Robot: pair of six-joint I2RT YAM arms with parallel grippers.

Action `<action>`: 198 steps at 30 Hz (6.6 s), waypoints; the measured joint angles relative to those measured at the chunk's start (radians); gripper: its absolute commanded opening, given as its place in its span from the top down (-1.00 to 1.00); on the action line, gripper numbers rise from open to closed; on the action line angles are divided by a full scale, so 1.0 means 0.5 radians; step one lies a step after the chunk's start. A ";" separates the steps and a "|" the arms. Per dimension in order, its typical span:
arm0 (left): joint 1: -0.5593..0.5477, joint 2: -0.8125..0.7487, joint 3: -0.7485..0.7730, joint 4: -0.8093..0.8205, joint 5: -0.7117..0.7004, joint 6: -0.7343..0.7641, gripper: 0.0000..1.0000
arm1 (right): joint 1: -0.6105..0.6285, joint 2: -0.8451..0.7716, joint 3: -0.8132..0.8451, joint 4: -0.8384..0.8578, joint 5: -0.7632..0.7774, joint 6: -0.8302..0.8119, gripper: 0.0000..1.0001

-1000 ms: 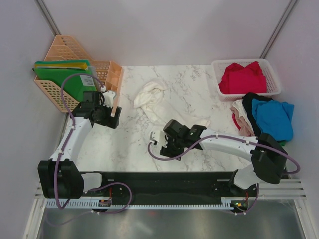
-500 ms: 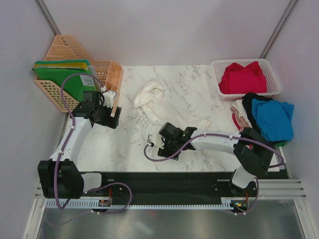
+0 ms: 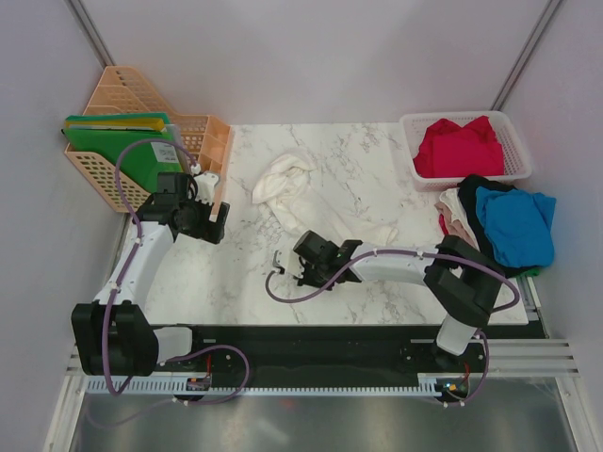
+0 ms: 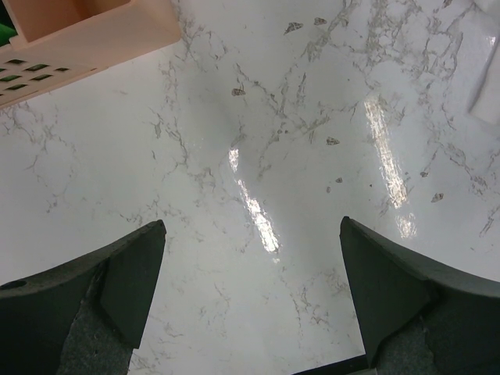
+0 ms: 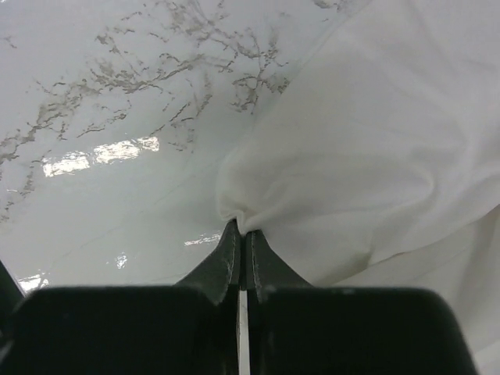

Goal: Fold and stack the t-shirts
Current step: Flatten out the tshirt

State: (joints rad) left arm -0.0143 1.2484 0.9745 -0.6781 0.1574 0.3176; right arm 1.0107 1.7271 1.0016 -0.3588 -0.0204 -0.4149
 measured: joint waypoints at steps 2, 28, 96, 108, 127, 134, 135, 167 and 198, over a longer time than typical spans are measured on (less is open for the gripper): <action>0.000 0.000 0.000 0.000 0.001 0.001 -1.00 | 0.001 0.016 0.020 0.012 0.006 0.008 1.00; 0.000 0.004 0.000 -0.001 0.005 0.004 -1.00 | -0.111 -1.013 1.415 -0.203 1.038 -0.294 1.00; 0.000 -0.038 0.005 -0.056 0.124 0.004 -1.00 | -0.380 -0.275 2.141 -0.420 0.749 -0.159 1.00; 0.000 -0.036 0.005 -0.053 0.127 0.004 -1.00 | -0.577 -0.892 2.100 -0.227 0.883 -0.277 1.00; -0.291 0.102 0.105 -0.160 0.384 0.028 -1.00 | -0.682 -1.614 -0.107 -0.192 0.716 -0.101 1.00; -0.592 0.168 0.178 -0.270 0.732 0.067 -1.00 | -0.822 -1.466 -0.090 -0.024 0.713 -0.074 1.00; -0.620 0.192 0.178 -0.276 0.744 0.073 -1.00 | -0.862 -1.411 -0.089 0.008 0.716 -0.076 1.00; -0.889 0.447 0.403 -0.356 0.844 0.111 -1.00 | -1.826 -1.119 0.826 0.014 0.495 -0.174 1.00; -1.572 2.229 2.290 -0.351 0.561 -0.274 -0.71 | -1.826 -1.143 0.326 0.165 0.346 0.000 1.00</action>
State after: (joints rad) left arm -0.8005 2.3631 2.1193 -0.8536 0.4377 0.1806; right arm 0.0978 1.1557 1.1645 -0.2764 0.1524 -0.4149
